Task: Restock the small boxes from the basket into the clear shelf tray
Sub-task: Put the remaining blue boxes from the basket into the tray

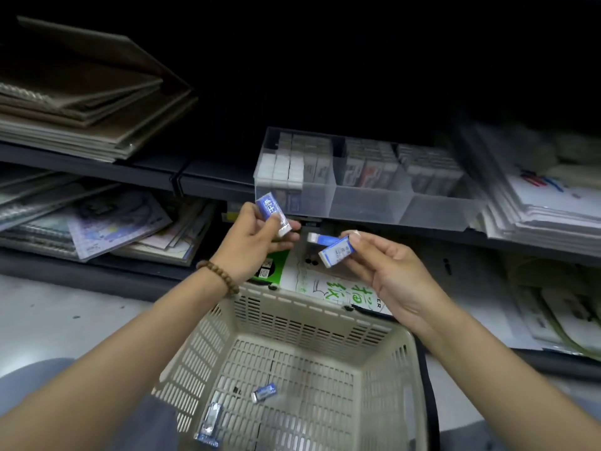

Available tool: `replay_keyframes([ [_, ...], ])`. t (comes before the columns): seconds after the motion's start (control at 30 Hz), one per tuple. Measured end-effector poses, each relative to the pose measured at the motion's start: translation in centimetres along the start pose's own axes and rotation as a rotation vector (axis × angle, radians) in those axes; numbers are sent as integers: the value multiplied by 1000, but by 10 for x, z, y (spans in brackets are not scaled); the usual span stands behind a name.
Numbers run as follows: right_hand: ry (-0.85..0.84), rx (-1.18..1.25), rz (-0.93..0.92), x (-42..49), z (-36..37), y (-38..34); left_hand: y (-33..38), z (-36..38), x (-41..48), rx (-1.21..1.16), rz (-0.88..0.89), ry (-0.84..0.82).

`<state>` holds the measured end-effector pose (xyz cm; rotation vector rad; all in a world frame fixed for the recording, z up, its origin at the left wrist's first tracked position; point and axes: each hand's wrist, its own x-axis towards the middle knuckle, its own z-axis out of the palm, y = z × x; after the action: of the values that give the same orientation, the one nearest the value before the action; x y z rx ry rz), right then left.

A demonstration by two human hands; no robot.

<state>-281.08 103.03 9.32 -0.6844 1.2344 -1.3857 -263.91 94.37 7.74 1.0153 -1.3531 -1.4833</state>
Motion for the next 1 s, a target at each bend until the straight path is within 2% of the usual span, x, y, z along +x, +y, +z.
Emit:
replay_keyframes([
  [0.1,-14,65,-32,1,3,2,2,8,-2,-324,-188,-77],
  [0.17,-28,95,-70,1,6,3,0,11,-5,-402,-248,-171],
  [0.27,-64,121,-91,0,10,3,-2,13,-9,-255,-166,-247],
  [0.37,-120,89,-63,-2,13,5,-2,11,-8,-244,-109,-182],
  [0.53,-134,-15,-128,-3,7,-13,3,0,0,-272,-121,-145],
  [0.67,-178,-151,-153,-1,3,-22,1,6,-4,-210,-125,-275],
  [0.8,-202,-168,-131,-1,11,-13,-2,22,-16,-225,-172,-378],
  [1.0,-164,-158,-108,1,13,-11,4,22,-17,-219,-118,-321],
])
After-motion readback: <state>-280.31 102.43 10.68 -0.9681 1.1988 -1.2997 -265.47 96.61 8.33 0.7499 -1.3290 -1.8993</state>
